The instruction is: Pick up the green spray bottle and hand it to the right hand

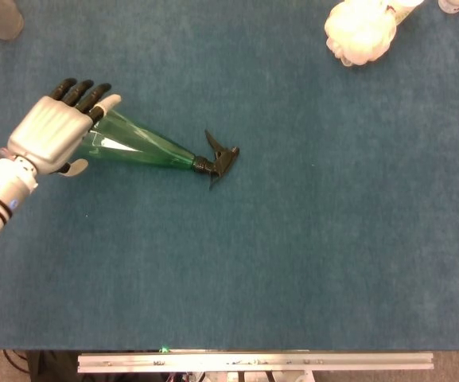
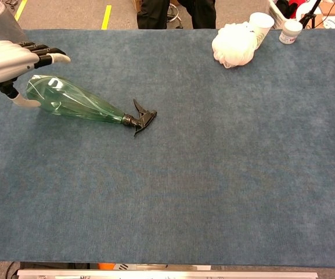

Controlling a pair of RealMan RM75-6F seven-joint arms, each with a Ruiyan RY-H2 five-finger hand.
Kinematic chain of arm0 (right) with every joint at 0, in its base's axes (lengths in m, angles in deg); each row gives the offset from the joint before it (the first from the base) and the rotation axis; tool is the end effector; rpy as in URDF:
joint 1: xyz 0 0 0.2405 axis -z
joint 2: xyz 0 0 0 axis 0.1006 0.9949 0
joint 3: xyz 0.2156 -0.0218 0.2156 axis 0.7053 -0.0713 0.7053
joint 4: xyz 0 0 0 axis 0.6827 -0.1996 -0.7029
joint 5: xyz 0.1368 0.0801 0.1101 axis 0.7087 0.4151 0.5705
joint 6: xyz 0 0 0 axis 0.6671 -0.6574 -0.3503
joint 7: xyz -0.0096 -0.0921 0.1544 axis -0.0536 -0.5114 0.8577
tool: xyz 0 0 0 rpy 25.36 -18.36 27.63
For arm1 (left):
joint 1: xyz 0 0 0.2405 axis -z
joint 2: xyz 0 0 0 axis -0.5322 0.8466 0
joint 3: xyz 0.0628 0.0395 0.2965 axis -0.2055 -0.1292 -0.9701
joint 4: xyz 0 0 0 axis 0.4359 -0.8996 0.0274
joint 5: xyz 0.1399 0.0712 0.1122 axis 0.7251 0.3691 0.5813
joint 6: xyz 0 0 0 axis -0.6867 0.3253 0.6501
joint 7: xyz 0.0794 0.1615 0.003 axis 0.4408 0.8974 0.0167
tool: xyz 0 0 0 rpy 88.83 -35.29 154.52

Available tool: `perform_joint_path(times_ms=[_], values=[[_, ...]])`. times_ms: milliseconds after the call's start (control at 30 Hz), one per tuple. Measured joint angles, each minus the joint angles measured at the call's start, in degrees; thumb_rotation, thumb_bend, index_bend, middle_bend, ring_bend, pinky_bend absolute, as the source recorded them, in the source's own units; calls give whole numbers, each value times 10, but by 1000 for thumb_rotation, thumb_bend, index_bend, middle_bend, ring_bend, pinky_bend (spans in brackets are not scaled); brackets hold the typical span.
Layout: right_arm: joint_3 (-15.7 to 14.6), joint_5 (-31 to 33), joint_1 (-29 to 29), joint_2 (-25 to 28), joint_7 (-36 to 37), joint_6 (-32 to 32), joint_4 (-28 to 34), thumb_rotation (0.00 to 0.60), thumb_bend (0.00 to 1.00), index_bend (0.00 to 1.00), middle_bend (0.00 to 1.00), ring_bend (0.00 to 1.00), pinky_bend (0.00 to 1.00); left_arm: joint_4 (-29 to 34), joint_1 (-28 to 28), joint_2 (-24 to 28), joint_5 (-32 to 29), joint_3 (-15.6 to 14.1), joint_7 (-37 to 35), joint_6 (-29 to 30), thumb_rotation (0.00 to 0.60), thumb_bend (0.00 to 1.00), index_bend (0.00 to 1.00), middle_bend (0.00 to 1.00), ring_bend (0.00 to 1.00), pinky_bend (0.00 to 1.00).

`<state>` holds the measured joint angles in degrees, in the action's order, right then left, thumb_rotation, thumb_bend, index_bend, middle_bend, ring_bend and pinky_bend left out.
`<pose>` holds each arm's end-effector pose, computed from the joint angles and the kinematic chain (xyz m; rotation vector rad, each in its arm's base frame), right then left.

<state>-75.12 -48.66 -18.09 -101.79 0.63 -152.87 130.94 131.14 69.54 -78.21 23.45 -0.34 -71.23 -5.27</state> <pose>-0.2990 -0.2725 0.2197 1.5019 -0.8027 0.8630 -0.2466 0.3836 0.1046 -2.0601 -0.7369 -0.5850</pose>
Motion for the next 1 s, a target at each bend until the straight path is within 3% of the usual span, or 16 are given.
perform_joint_path(times_ms=[367,667,867,1000], values=[[-7,7,3,-2,17,3,-10,600,134,101,194,156,312,-13,51,-48,-138,-2,105,-42,600,223,0,0,0,76],[-9,10,4,-4,25,3,-19,600,135,101,195,155,312,-23,95,-95,-257,-25,207,-30,600,222,0,0,0,77],[-12,13,6,-2,37,4,-26,600,134,101,195,155,312,-45,114,-129,-297,-48,257,5,600,222,12,0,0,105],[-13,13,8,-2,44,4,-29,600,134,101,195,155,312,-64,114,-143,-292,-58,257,16,600,223,104,38,8,182]])
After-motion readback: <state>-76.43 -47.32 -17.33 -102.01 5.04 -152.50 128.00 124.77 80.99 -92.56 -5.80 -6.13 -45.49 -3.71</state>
